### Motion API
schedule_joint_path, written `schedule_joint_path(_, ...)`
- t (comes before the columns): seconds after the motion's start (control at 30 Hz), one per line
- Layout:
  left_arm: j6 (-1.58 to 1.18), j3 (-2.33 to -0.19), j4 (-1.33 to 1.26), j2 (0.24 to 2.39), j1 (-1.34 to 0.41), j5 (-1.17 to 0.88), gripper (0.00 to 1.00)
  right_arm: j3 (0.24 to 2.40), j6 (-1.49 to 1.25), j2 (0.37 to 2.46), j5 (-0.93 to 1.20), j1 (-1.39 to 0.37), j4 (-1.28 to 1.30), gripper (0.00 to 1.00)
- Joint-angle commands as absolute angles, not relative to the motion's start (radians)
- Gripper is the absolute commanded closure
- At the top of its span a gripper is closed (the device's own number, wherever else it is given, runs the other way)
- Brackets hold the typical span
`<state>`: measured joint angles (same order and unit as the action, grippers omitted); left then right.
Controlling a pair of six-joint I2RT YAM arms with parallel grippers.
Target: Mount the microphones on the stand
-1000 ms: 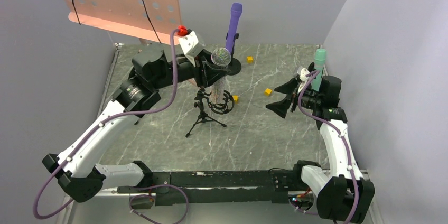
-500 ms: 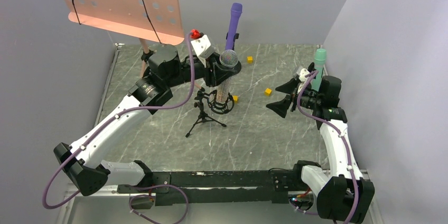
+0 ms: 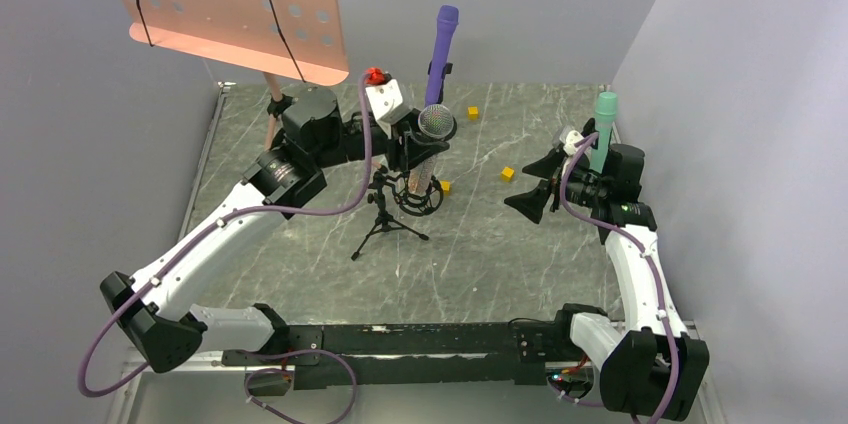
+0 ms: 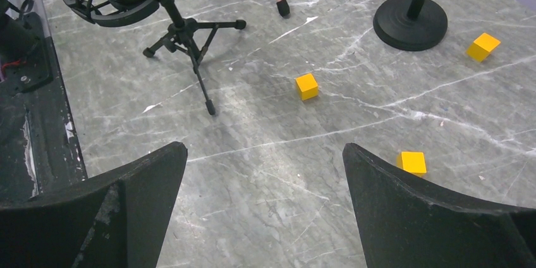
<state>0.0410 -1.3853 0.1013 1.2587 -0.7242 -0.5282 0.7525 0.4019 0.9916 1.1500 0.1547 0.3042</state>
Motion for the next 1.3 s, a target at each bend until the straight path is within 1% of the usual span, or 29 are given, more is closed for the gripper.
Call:
schedule_joint_path(0.0,0.063,-1.341,0.132,1.224,-0.719,-0.570,1.00,0.782,0.446,0.997,1.146,0.158,0.312,0.00)
schedule_joint_path(0.23,0.042,-1.259,0.088,1.175,-0.719,-0.625,1.00,0.794,0.467,1.019,1.151,0.158,0.340,0.00)
schedule_joint_path(0.47,0.077,-1.241,0.140,1.180,-0.719,-0.660,1.00,0.790,0.468,1.021,1.150,0.158,0.337,0.00)
schedule_joint_path(0.7,0.117,-1.286,0.246,1.203,-0.719,-0.619,1.00,0.790,0.469,1.025,1.154,0.158,0.340,0.00)
schedule_joint_path(1.1,0.045,-1.220,0.227,1.228,-0.708,-0.621,1.00,0.793,0.475,1.026,1.157,0.158,0.348,0.00)
schedule_joint_path(1.27,0.020,-1.241,0.293,1.246,-0.694,-0.623,1.00,0.794,0.475,1.023,1.157,0.158,0.351,0.00)
